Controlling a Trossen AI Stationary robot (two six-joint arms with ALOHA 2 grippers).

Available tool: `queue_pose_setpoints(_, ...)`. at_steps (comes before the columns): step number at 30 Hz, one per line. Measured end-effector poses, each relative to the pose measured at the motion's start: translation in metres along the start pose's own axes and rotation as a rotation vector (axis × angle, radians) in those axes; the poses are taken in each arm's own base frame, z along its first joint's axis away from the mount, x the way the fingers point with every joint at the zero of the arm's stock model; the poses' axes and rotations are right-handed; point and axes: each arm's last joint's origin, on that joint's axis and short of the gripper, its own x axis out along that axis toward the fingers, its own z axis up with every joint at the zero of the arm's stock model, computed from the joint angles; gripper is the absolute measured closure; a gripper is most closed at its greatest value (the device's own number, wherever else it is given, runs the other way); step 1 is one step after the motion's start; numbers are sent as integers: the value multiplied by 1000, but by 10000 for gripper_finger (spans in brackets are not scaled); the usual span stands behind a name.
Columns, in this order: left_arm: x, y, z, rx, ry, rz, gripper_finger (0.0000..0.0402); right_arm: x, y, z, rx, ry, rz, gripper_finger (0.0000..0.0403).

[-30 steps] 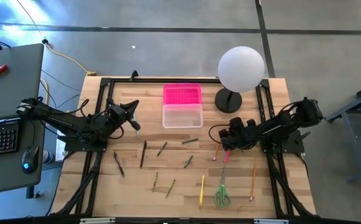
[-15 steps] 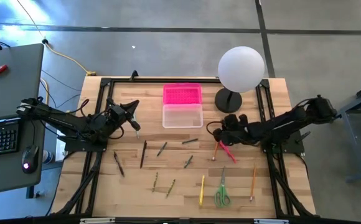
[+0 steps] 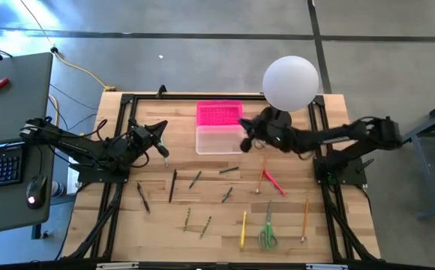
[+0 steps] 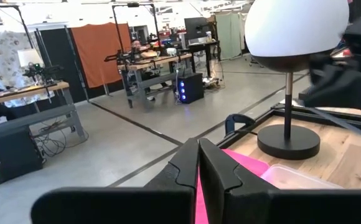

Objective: Pick & place school supplies into a supply box
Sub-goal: Put the blue pencil into the transparent supply box

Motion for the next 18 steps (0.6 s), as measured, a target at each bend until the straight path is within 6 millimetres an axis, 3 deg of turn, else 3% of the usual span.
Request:
queue_pose_setpoints(4, 0, 0, 0, 0, 0, 0, 355, 42, 10, 18, -104, 86, 68, 399)
queue_pose_setpoints(7, 0, 0, 0, 0, 0, 0, 355, 76, 19, 18, -170, 165, 116, 400)
queue_pose_setpoints(12, 0, 0, 0, 5, 3, 0, 355, 122, 37, 0, -216, 225, 186, 399)
queue_pose_setpoints(18, 0, 0, -1, 7, 3, -1, 355, 155, 45, -25, -249, 277, 184, 401)
